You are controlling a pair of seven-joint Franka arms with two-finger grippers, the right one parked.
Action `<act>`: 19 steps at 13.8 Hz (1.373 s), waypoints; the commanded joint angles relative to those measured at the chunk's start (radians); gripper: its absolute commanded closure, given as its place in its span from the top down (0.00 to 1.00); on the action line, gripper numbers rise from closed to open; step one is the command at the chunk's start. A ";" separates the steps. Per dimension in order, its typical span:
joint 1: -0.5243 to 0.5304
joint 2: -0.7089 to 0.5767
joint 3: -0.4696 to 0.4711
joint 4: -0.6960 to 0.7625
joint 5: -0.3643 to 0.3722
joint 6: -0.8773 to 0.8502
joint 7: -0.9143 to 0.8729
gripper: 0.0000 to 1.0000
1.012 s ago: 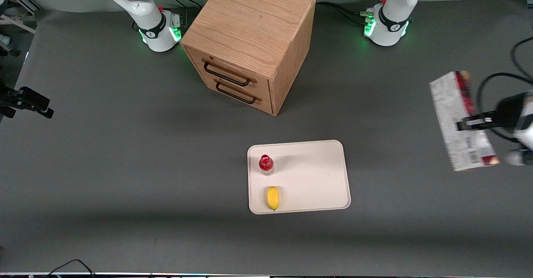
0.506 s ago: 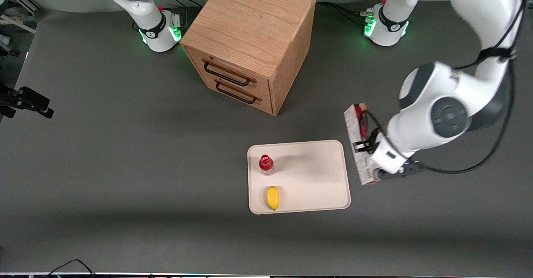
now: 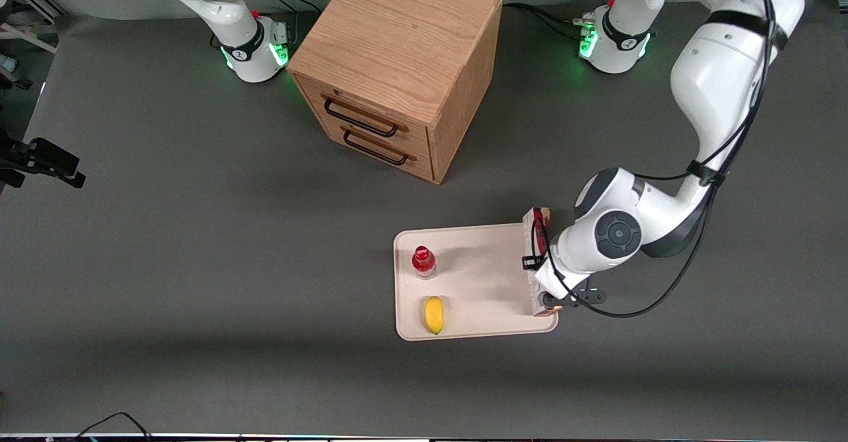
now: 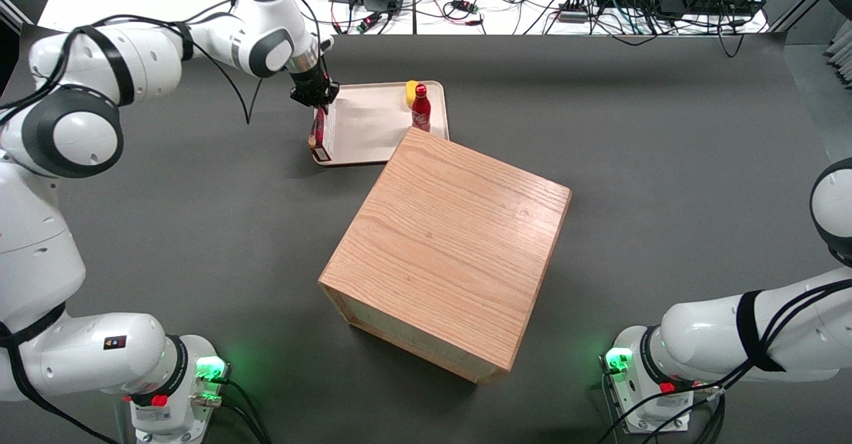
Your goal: Place red cookie box on tray
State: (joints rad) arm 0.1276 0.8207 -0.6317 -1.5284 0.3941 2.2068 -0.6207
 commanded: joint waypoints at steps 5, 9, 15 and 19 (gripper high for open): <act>0.006 0.034 0.000 0.040 0.057 0.051 -0.020 1.00; 0.041 -0.018 -0.013 0.050 0.039 -0.014 -0.017 1.00; 0.101 -0.269 0.009 0.106 -0.131 -0.404 0.115 1.00; 0.089 -0.546 0.231 0.096 -0.297 -0.712 0.471 1.00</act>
State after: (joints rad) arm 0.2256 0.4204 -0.5035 -1.3768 0.1559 1.6044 -0.3133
